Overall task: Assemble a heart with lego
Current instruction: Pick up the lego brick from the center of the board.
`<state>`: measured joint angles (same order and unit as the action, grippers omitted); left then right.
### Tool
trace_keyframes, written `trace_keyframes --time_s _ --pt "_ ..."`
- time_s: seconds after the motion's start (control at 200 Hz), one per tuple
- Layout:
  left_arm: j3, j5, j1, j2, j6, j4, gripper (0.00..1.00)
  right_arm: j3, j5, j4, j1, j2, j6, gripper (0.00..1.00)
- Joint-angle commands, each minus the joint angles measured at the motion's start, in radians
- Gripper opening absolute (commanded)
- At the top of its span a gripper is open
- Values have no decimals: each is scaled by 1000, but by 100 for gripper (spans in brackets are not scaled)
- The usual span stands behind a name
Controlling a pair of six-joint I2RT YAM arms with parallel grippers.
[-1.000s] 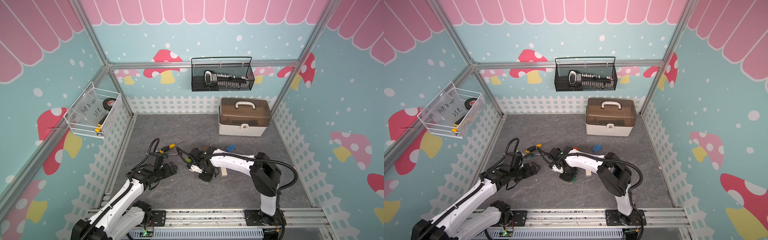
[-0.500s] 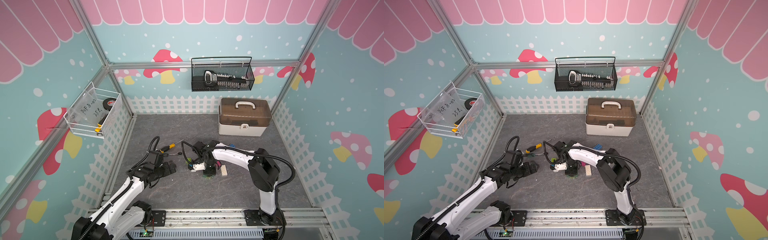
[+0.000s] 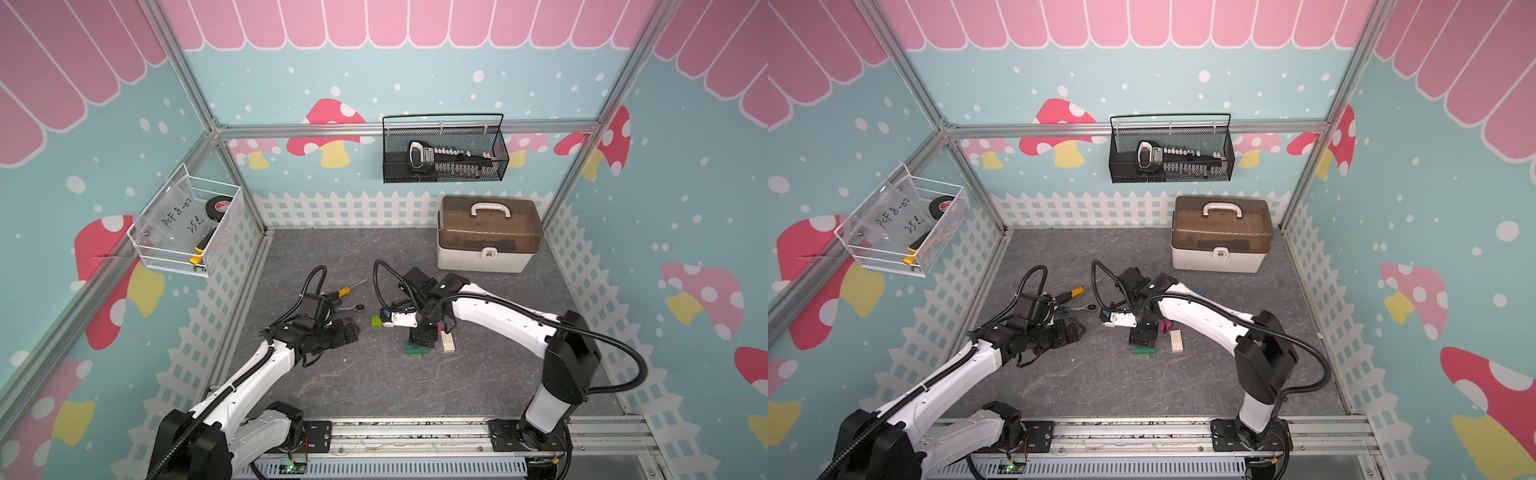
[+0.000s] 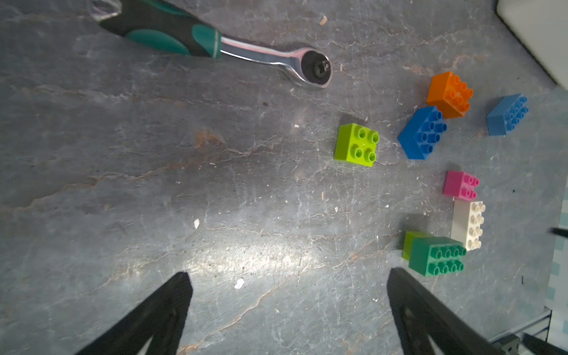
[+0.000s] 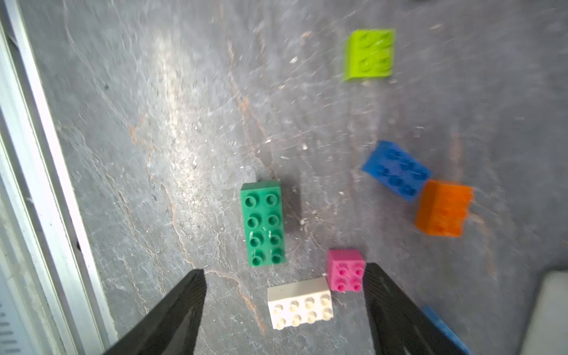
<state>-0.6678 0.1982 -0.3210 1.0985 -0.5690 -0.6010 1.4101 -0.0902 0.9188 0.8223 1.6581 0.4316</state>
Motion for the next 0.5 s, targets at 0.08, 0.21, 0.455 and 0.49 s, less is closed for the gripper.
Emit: trace_keyframes --time_s 0.08,0.21,0.455,0.49 --pt "-99 22 -28 86 79 20 98 -179 148 -76 -112 -162 -486 81" --pt "-156 5 -84 163 110 37 98 -344 161 -132 -175 -263 -734 81" --pt "-399 -171 -296 414 308 29 91 -478 145 -255 -325 -284 -930 85" --pt "-445 -197 -323 467 357 30 88 -491 138 -282 -334 -287 -938 88"
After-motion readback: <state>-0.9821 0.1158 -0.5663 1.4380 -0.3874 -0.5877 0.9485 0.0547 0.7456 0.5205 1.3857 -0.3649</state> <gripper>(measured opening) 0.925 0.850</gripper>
